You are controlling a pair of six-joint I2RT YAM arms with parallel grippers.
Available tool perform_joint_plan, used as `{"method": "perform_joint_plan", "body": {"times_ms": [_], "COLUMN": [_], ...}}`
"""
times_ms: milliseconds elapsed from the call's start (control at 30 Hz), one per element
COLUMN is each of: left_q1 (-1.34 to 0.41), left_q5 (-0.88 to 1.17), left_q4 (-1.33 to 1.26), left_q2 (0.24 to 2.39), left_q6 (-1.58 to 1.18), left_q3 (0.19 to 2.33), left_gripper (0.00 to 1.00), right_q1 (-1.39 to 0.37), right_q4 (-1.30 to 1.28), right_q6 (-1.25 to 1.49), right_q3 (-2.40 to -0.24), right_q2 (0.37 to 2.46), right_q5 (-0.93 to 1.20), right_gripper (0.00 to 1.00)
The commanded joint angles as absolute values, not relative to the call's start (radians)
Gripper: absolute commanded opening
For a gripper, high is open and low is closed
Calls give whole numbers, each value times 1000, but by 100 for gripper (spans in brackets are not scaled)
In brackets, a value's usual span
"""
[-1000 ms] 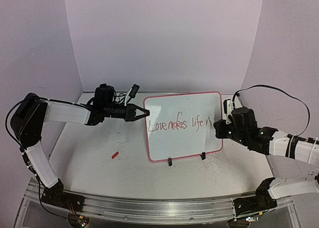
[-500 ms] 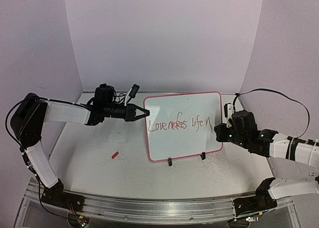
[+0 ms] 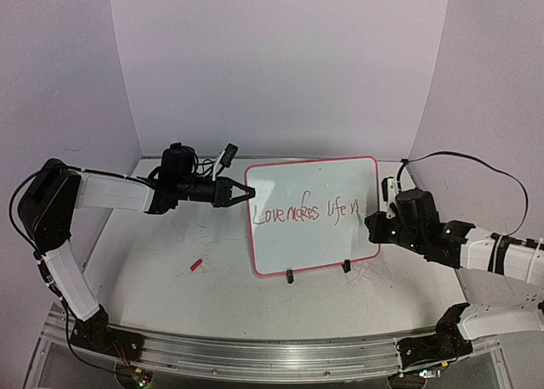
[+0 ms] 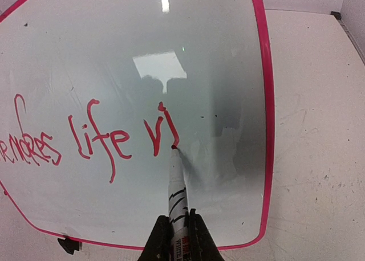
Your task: Write a sentence on the whiteboard
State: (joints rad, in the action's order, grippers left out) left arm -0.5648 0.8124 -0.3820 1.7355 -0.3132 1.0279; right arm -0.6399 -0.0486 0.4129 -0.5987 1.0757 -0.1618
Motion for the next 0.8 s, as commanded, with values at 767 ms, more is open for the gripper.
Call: {"method": "perform_joint_plan", "body": {"times_ms": [767], "left_q1": [-568], "left_q5": [718], "left_q4": [-301], "left_q2": [1747], "left_q6": [-230], "left_q3": [1046], "left_gripper": [0], "right_q1": [-630], "right_q4": [-50], "right_q6": [410], "right_q3": [-646], "right_q2": [1041], "right_q5": [-266], "right_gripper": [0]}}
